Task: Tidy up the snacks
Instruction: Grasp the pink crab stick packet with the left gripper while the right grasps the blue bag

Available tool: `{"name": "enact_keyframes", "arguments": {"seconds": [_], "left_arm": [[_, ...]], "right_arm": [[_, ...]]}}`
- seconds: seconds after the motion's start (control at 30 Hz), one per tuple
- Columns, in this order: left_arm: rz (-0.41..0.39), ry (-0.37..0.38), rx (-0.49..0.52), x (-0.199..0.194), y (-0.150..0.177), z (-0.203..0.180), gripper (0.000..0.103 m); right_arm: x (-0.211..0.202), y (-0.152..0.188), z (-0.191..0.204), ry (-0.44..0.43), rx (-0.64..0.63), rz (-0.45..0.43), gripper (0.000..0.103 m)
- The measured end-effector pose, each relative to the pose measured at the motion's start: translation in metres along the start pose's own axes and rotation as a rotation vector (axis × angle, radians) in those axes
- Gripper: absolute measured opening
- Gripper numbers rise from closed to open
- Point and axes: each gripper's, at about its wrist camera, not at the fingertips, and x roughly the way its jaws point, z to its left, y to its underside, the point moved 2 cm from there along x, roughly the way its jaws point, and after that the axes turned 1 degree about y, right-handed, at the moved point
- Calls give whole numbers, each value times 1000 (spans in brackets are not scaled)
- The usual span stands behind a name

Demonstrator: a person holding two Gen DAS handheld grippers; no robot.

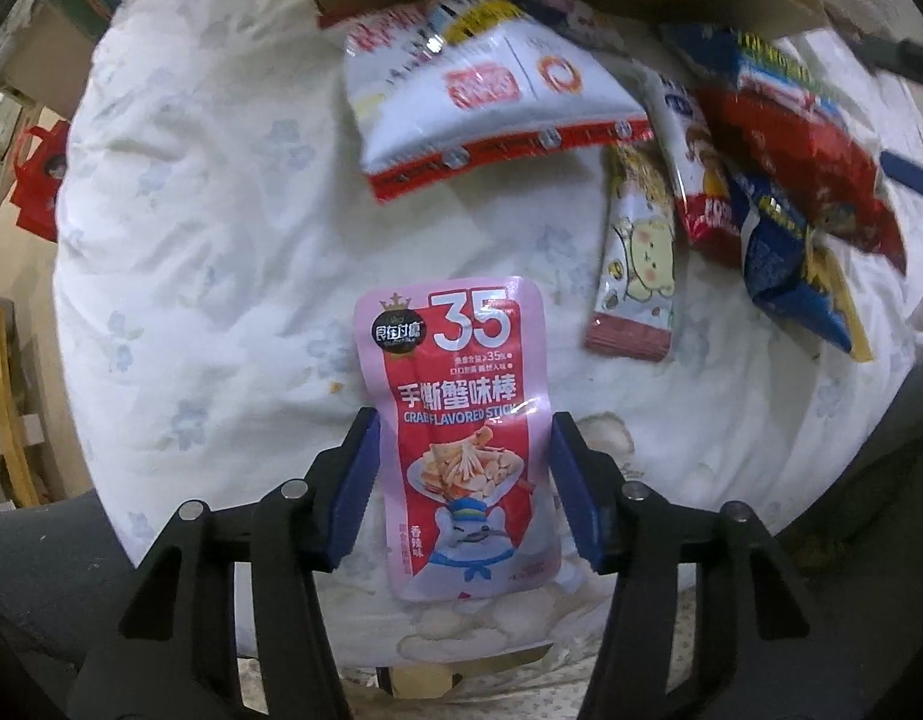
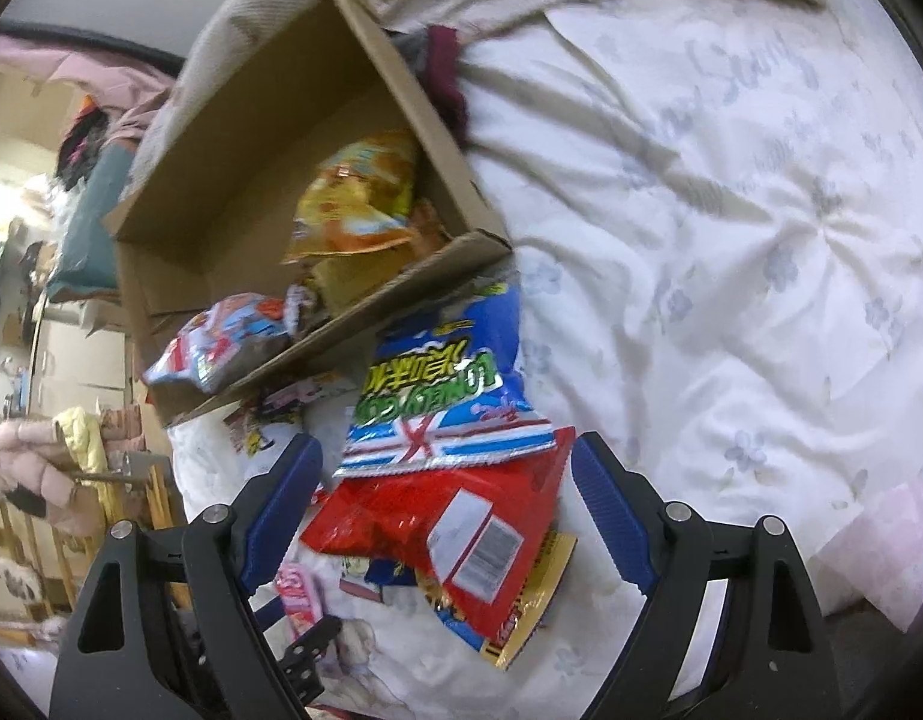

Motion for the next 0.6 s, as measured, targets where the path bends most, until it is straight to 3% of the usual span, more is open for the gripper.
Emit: {"name": "enact_keyframes", "arguments": {"seconds": [0.3,0.47,0.6], "left_arm": [[-99,14,-54,-39,-19,14,52],[-107,16,-74,-42,-31,26,52],[-108,18,-82,-33,-36,31,52]], "right_arm": [[53,-24,31,89,-144,112,98],[83,-29,45,214,-259,135,98],[86,-27,44,227,-273,129,85]]}}
